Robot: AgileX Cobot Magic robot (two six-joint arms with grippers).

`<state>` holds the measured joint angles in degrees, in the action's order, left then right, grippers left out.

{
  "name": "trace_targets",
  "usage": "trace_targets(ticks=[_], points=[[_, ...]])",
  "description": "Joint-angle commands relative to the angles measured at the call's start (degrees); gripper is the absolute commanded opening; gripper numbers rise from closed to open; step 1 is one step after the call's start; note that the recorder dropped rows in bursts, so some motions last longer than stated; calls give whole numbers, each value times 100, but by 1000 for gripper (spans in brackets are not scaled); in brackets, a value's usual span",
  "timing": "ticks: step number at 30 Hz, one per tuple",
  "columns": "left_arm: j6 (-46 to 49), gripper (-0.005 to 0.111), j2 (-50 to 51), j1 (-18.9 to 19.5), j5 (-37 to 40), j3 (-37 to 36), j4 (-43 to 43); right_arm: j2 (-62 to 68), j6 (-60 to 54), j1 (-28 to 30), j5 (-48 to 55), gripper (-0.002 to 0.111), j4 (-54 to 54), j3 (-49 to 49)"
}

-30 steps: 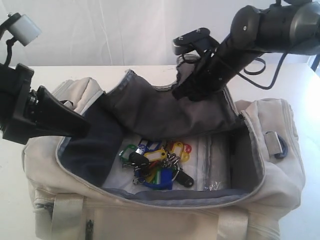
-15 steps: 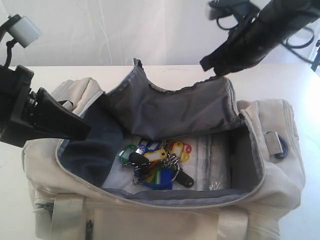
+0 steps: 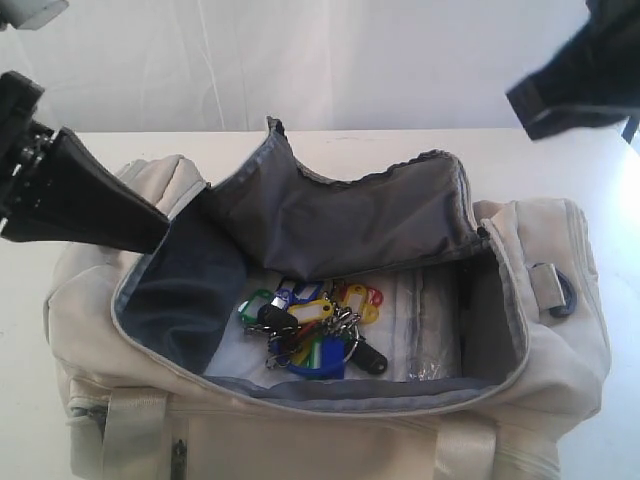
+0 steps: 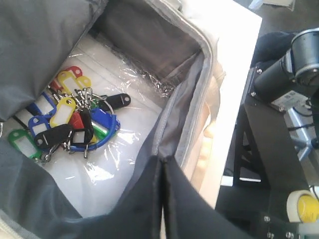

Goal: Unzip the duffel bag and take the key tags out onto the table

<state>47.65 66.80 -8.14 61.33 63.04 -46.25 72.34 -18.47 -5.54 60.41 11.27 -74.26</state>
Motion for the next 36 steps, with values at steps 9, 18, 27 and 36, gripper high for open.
trace_targets(ticks=[9,18,27,36], points=[[11,0,-399,5,864,-3,234,-471,642,670,-666,80,-53,1744],[152,0,-409,5,697,-189,101,246,848,670,-1245,74,-58,2172],[182,0,-409,5,704,-189,101,782,1003,757,-1575,0,-452,2162],[187,0,-409,5,611,-189,101,91,1376,1992,-1528,0,-1160,2162]])
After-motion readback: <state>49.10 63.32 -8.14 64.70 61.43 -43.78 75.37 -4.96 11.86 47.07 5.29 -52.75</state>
